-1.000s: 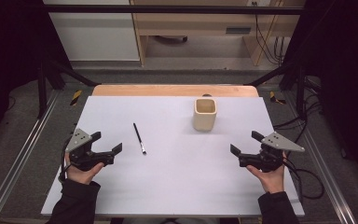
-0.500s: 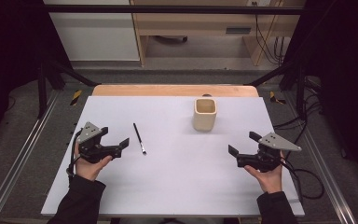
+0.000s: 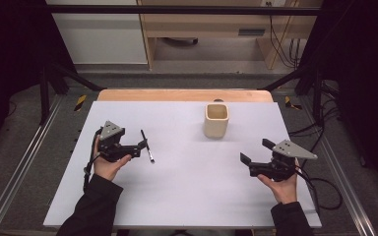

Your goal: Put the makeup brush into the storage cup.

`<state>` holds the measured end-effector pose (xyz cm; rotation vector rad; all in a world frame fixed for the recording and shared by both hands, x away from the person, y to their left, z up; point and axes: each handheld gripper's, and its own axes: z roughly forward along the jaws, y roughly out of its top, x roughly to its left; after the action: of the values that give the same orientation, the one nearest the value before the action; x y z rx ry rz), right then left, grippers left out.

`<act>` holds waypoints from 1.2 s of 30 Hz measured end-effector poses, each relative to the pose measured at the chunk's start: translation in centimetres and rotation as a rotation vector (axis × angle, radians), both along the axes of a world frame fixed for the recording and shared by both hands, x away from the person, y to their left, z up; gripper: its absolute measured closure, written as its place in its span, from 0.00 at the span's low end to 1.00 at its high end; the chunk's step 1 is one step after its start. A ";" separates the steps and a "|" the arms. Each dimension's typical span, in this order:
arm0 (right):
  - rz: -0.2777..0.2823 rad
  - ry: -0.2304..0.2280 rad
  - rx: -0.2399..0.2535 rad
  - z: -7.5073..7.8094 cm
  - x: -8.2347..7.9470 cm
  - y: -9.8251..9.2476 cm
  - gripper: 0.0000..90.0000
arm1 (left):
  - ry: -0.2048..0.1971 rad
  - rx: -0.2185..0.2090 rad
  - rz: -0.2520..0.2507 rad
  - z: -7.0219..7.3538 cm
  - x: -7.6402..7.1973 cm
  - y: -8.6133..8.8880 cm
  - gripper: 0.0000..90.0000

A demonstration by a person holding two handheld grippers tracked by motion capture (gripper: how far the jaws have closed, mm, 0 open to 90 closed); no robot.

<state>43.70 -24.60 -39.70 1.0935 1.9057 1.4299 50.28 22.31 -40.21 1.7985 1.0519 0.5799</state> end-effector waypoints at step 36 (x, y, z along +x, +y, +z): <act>0.009 0.005 -0.009 -0.3 0.2 0.6 0.05 | 0.178 0.181 0.087 -5.5 4.1 -2.4 0.27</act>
<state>43.89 -23.96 -39.98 1.0873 1.9210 1.4235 54.39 19.90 -45.69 1.9987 1.2365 0.5907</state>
